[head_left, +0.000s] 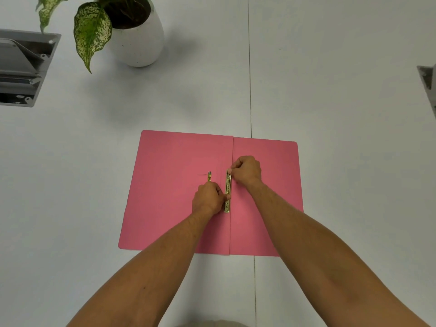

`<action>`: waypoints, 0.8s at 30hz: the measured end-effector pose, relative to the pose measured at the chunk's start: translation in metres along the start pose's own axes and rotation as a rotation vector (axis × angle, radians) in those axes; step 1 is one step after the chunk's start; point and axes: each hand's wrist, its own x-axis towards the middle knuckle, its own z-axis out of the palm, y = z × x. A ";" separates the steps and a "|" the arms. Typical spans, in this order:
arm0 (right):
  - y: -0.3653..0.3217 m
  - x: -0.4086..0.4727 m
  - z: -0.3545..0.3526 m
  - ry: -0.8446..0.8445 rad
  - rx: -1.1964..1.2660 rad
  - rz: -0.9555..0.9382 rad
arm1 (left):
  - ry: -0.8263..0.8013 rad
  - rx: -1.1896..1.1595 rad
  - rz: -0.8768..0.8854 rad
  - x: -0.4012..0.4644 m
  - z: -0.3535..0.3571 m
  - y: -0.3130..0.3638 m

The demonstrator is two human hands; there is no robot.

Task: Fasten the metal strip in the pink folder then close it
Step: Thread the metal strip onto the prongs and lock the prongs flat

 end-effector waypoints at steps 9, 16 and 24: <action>0.012 -0.007 0.003 -0.026 -0.025 -0.165 | -0.012 -0.006 -0.001 0.001 -0.001 0.000; 0.043 -0.051 0.016 0.001 0.197 -0.174 | 0.001 -0.032 0.016 0.000 -0.001 -0.002; 0.052 -0.065 0.017 -0.003 0.212 -0.158 | -0.017 -0.185 -0.014 -0.001 -0.002 -0.006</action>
